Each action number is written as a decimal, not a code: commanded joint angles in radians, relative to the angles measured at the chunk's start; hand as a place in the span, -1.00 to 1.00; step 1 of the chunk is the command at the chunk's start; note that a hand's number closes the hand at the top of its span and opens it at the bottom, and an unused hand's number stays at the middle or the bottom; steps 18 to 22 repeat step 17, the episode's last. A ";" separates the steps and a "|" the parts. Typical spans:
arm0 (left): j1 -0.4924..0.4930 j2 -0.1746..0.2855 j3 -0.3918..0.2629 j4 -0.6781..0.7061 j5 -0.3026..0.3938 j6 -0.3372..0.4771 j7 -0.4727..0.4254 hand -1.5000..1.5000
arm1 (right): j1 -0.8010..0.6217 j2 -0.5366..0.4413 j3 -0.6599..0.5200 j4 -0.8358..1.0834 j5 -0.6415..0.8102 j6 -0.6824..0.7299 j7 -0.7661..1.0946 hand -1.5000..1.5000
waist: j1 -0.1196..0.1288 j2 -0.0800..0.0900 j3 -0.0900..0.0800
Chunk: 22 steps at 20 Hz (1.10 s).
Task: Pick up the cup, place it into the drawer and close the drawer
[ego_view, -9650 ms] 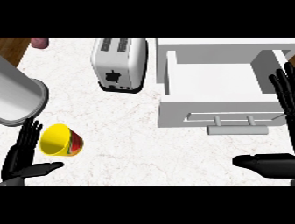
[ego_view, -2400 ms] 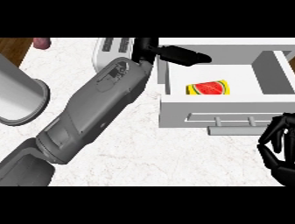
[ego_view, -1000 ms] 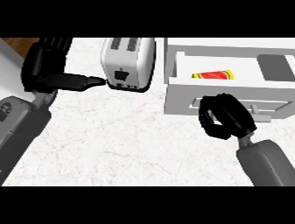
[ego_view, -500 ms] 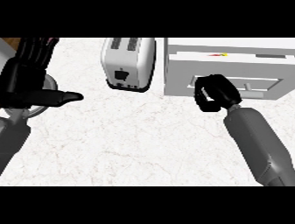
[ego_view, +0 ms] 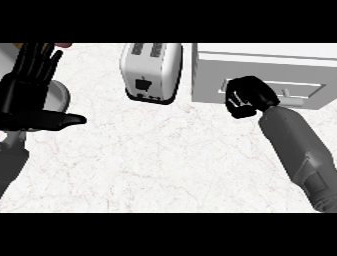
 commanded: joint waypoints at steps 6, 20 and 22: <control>-0.013 -0.020 -0.006 0.002 0.016 -0.051 0.019 -1.00 | -0.117 -0.094 -0.078 0.136 -0.033 0.024 0.008 1.00 | 0.039 0.039 0.007; 0.017 -0.058 -0.028 0.022 -0.010 -0.069 -0.025 -1.00 | -0.113 -0.122 -0.134 0.142 -0.086 0.027 -0.055 1.00 | 0.053 0.044 0.007; 0.017 -0.058 -0.028 0.022 -0.010 -0.069 -0.025 -1.00 | -0.113 -0.122 -0.134 0.142 -0.086 0.027 -0.055 1.00 | 0.053 0.044 0.007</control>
